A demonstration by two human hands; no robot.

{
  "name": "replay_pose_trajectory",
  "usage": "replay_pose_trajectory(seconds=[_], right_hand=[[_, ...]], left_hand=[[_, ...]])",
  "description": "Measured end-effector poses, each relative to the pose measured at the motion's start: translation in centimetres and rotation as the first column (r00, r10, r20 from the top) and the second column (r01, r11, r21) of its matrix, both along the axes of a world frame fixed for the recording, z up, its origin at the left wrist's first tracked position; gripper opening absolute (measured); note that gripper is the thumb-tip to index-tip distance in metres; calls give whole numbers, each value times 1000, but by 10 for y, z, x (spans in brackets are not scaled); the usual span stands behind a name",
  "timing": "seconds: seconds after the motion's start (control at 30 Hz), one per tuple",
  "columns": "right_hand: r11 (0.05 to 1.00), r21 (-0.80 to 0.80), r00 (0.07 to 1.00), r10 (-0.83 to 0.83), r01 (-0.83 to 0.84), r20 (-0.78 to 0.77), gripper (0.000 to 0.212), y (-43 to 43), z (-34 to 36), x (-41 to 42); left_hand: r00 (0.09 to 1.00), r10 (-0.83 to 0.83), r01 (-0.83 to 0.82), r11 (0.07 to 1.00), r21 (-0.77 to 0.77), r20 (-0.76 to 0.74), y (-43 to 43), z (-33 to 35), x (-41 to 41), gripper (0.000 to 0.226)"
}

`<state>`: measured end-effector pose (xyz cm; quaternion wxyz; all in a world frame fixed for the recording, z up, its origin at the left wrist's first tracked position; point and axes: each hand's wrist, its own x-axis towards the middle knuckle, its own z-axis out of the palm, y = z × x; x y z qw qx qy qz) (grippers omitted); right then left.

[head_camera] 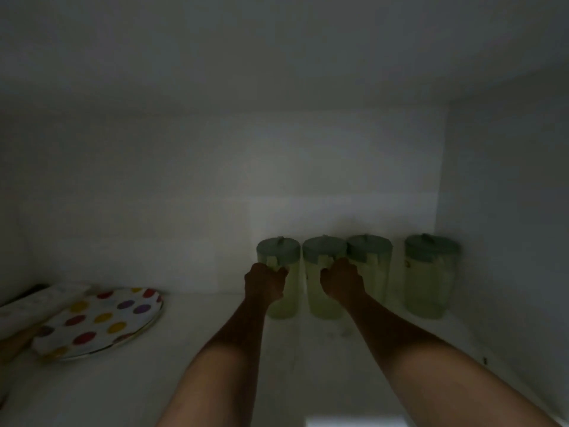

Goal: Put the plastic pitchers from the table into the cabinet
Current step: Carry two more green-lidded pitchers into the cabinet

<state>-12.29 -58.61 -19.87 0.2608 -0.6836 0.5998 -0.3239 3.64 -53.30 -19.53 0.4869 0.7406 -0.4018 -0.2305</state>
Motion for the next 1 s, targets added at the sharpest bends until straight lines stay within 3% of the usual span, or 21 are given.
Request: replay_pose_trajectory(seconds=[0.1, 0.17, 0.27, 0.37, 0.5, 0.6, 0.73, 0.9, 1.0], right_hand=[[1000, 5, 1000, -3, 3, 22, 53, -5, -6, 1], [1000, 27, 1000, 6, -6, -4, 68, -4, -3, -1], [999, 48, 999, 0, 2, -37, 87, 5, 6, -9], [1000, -20, 995, -16, 15, -98, 89, 23, 11, -21], [994, -107, 994, -21, 10, -104, 88, 60, 19, -44], [991, -69, 984, 101, -112, -147, 92, 99, 30, -64], [978, -55, 967, 190, -201, -171, 75, 174, 35, -82], [933, -106, 939, 341, -344, -45, 24, 273, 15, -90], [913, -52, 914, 404, -405, -31, 32, 319, 3, -82]], left_hand=[[1000, -13, 13, 1000, 11, -23, 1, 5, -4, 46], [1000, -17, 17, 1000, 21, -21, 0, 4, -4, 50], [999, 14, -16, 999, 36, 31, 3, 0, -7, 73], [992, 34, -40, 998, 47, 124, 19, -1, -15, 96], [976, 92, -105, 993, 59, 197, 64, 14, -40, 94], [975, 84, -96, 994, 50, 204, 104, 24, -56, 89], [967, 79, -87, 996, 23, 244, 177, 24, -75, 81], [974, 101, -79, 990, -113, 201, 281, 4, -94, 61], [969, 95, -79, 994, -81, 226, 345, -6, -99, 53]])
